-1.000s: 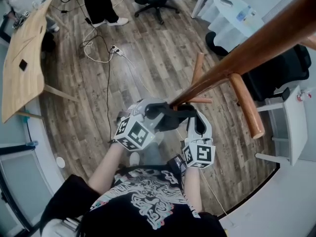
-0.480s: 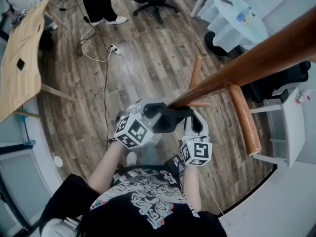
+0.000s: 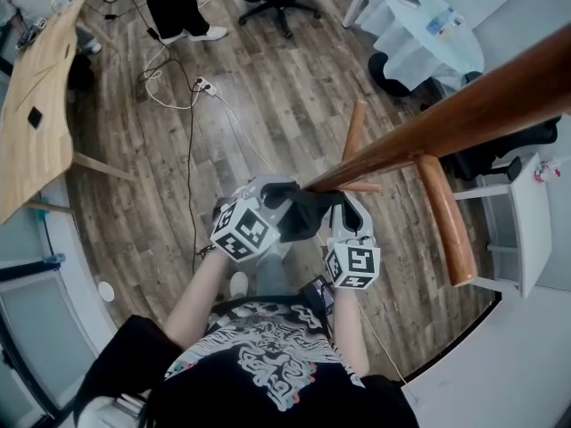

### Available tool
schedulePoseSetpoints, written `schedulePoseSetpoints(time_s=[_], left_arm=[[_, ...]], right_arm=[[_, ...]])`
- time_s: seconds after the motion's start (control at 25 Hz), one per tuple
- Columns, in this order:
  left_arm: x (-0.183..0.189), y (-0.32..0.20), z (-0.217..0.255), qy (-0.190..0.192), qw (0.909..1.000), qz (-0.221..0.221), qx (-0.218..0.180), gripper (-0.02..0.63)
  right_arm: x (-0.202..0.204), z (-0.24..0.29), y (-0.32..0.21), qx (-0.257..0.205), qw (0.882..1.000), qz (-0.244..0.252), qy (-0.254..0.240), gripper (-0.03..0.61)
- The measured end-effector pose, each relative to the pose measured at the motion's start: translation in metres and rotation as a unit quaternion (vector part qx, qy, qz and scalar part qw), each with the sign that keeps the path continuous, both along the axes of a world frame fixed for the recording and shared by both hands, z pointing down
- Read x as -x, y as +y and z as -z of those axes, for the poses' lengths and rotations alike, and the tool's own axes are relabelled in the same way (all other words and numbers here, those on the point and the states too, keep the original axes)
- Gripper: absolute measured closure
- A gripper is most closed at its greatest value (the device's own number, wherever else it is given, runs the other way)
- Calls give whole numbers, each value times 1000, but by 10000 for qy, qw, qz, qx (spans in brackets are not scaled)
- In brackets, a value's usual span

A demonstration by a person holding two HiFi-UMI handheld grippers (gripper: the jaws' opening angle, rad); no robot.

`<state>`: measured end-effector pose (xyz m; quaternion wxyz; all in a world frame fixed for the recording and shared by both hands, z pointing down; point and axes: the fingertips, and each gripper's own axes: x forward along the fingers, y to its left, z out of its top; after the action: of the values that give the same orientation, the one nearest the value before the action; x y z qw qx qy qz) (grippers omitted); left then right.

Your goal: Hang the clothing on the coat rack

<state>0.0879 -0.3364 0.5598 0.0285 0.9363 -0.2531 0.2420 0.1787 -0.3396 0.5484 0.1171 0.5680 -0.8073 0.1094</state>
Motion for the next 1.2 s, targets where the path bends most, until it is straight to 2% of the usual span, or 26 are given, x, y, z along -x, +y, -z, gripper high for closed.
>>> schedulePoseSetpoints(time_s=[0.96, 1.2], left_arm=[[-2, 11, -39, -29, 9983, 48, 584, 595], [-4, 6, -34, -21, 9989, 177, 442, 588]], right_arm=[[11, -46, 10, 519, 9986, 91, -94, 575], [10, -41, 9, 497, 9986, 89, -152, 575]])
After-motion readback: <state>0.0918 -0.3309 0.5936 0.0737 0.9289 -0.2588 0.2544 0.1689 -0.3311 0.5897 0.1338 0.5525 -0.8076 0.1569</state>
